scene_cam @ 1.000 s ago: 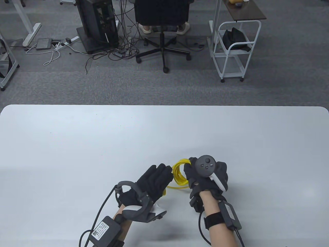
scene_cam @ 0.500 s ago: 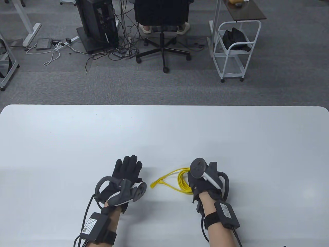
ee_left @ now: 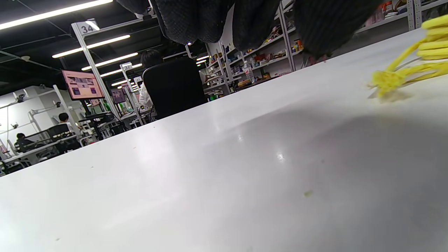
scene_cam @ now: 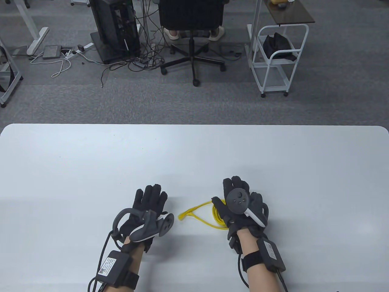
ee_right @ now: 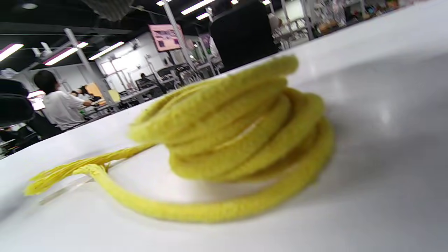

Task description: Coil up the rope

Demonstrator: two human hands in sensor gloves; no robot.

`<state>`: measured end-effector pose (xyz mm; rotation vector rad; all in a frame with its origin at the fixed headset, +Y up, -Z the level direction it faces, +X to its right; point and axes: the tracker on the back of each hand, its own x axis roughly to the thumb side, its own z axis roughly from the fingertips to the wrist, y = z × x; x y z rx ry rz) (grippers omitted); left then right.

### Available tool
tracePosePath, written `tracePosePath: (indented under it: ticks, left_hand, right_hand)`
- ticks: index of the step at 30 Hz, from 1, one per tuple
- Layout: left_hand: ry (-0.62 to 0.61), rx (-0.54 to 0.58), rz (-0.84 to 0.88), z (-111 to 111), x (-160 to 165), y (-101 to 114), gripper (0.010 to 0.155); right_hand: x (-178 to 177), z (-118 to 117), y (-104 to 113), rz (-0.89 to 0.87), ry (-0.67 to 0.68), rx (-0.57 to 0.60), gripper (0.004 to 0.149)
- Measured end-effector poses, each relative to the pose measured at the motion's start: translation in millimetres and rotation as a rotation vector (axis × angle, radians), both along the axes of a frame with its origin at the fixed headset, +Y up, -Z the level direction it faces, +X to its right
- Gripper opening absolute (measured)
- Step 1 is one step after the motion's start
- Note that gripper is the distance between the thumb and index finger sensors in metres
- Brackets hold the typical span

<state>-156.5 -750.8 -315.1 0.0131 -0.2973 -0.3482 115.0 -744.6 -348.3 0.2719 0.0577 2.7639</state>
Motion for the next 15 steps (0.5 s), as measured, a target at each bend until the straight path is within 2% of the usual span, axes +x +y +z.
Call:
tracePosePath:
  ticks: [3, 5, 8, 15]
  left_hand:
    - [0.012, 0.004, 0.013, 0.1, -2.4, 1.3, 0.066]
    - [0.038, 0.013, 0.031, 0.1, -4.5, 2.9, 0.067]
    - [0.060, 0.008, 0.054, 0.0, -6.7, 3.7, 0.071]
    - [0.074, -0.047, 0.116, -0.4, -10.0, 1.2, 0.079]
  right_hand:
    - [-8.8, 4.8, 2.3, 0.092, 0.051, 0.073, 0.081]
    - [-15.2, 10.1, 3.6, 0.292, 0.102, 0.134, 0.081]
    - [-17.3, 14.3, 3.4, 0.464, 0.140, 0.209, 0.081]
    - [-7.3, 12.6, -3.9, 0.457, 0.117, 0.196, 0.082]
